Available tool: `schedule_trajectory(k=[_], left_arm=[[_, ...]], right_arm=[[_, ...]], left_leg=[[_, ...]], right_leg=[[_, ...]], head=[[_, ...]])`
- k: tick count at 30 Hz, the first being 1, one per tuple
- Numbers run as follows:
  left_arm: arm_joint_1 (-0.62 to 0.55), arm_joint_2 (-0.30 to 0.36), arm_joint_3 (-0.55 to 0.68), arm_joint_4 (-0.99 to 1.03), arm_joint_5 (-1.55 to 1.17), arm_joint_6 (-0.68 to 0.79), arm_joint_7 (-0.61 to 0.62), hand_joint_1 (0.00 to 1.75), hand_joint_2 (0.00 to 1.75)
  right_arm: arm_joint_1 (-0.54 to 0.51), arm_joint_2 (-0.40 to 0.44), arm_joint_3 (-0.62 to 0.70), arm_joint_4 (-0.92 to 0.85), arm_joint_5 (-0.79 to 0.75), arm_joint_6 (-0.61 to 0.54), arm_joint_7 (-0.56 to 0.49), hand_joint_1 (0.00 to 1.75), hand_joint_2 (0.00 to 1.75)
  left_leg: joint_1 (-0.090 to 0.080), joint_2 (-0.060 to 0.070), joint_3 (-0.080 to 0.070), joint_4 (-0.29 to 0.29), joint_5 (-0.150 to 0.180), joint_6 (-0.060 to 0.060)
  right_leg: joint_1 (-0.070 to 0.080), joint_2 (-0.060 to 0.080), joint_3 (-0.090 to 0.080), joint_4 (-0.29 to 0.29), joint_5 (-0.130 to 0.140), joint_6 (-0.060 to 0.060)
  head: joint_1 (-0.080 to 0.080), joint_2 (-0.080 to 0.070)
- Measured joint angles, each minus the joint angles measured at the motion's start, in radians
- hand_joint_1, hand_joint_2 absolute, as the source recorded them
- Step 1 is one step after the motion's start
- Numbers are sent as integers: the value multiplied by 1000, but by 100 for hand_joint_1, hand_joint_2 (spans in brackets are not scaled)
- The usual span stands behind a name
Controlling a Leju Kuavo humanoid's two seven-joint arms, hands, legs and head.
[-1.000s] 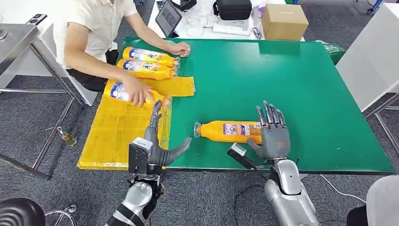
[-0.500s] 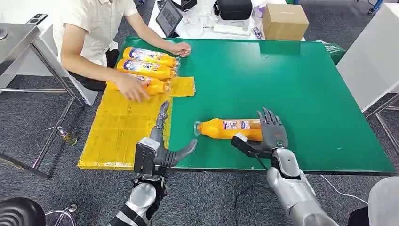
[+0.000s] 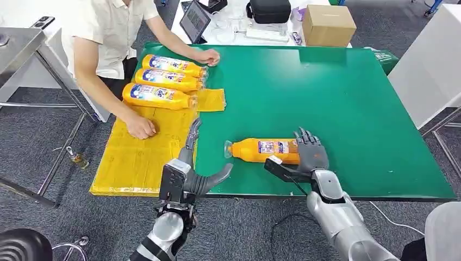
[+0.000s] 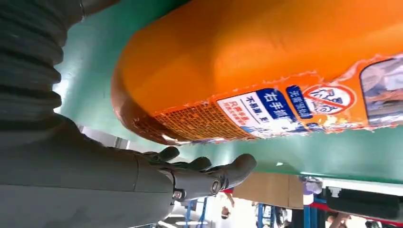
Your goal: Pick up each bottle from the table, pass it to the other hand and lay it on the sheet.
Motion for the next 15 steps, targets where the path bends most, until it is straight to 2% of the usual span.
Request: schedule_trajectory(k=[3,4,5,13,14,15], left_arm=[[-6,0,-2,3,0,-5,6,0,175],[-7,0,-2,4,0,-5,7,0,175],[-8,0,-2,5,0,-5,8,0,175],[-17,-2,-2,15,2,-7,9,0,175],[-19,-2,-3,16,3,-7,9,0,175],[-19,-2,-3,17,4,-7,9,0,175]], right_arm=[[-10,-2,20,8,6,-5,0,2,175],[-11,-2,24,10,6,-8,-2,150,175],[-13,-1,29,13,5,-8,-5,175,175],[-45,-5,50,52,-21,48,-31,173,175],[-49,-7,53,57,-22,48,-32,141,175],[-52,-7,54,60,-22,48,-32,126,175]], left_leg=[[0,0,0,0,0,0],[0,0,0,0,0,0],[0,0,0,0,0,0],[0,0,0,0,0,0],[0,0,0,0,0,0],[0,0,0,0,0,0]], right_leg=[[0,0,0,0,0,0],[0,0,0,0,0,0],[0,0,0,0,0,0],[0,0,0,0,0,0],[0,0,0,0,0,0],[0,0,0,0,0,0]], head=[[0,0],[0,0],[0,0],[0,0],[0,0],[0,0]])
